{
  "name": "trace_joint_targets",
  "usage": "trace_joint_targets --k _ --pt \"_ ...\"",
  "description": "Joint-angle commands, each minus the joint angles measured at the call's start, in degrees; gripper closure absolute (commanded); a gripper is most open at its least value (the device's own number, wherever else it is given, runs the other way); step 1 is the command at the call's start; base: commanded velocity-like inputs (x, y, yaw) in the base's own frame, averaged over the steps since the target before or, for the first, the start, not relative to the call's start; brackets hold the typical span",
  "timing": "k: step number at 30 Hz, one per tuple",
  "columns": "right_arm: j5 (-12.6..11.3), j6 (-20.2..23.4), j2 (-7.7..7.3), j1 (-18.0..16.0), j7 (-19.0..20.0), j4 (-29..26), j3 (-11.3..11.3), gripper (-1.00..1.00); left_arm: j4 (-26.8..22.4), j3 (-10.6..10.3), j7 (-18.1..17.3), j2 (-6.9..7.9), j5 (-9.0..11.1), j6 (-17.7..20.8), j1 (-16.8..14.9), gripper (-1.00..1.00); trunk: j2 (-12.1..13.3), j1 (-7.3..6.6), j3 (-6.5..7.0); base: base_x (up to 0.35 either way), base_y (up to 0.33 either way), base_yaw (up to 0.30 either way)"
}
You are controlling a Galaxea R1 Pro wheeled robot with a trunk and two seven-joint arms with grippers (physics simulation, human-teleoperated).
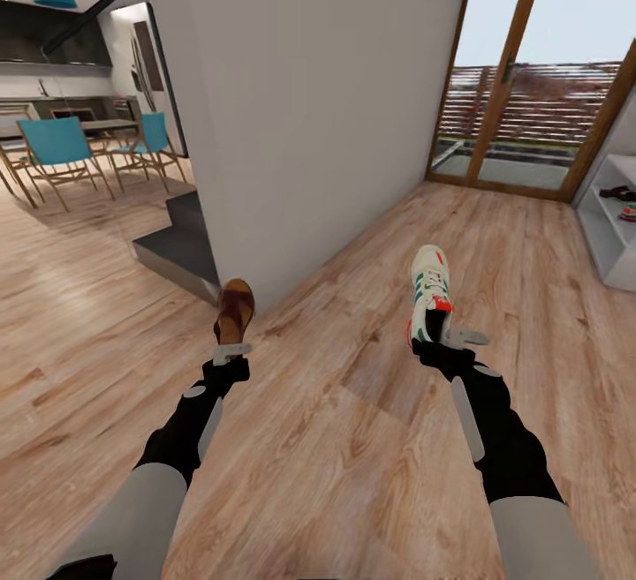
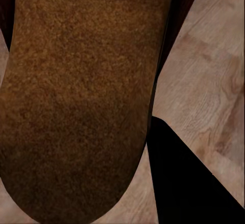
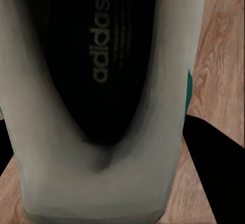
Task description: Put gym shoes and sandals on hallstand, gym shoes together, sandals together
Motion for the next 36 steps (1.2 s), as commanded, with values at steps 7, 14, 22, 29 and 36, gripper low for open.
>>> trace_joint_targets --k 7,14,22,29,36 --pt "-0.42 0.23 0.04 -0.04 -0.35 -0.02 -0.02 1.0 -0.13 0.33 -0.36 -0.08 -0.72 0.32 -0.01 1.0 -0.02 -0.01 0.19 0.0 0.0 -0.3" --pt "-0.42 0.24 0.04 -0.04 -0.35 -0.05 -0.02 1.0 -0.1 0.32 -0.36 -0.08 -0.72 0.34 -0.01 1.0 -0.02 -0.01 0.4 0.0 0.0 -0.3" --pt "-0.42 0.24 0.04 -0.04 -0.35 -0.02 -0.02 1.0 -0.09 0.31 -0.36 -0.08 -0.72 0.36 -0.01 1.0 -0.02 -0.01 0.63 0.0 0.0 -0.3" --pt "-0.42 0.24 0.04 -0.04 -0.35 -0.06 -0.02 1.0 -0.08 0.3 -0.36 -0.08 -0.72 0.37 -0.01 1.0 -0.02 -0.01 0.82 0.0 0.0 -0.3" --pt "-0.42 0.24 0.04 -0.04 -0.35 -0.05 -0.02 1.0 -0.08 0.3 -0.36 -0.08 -0.72 0.37 -0.01 1.0 -0.02 -0.01 1.01 0.054 0.0 -0.3"
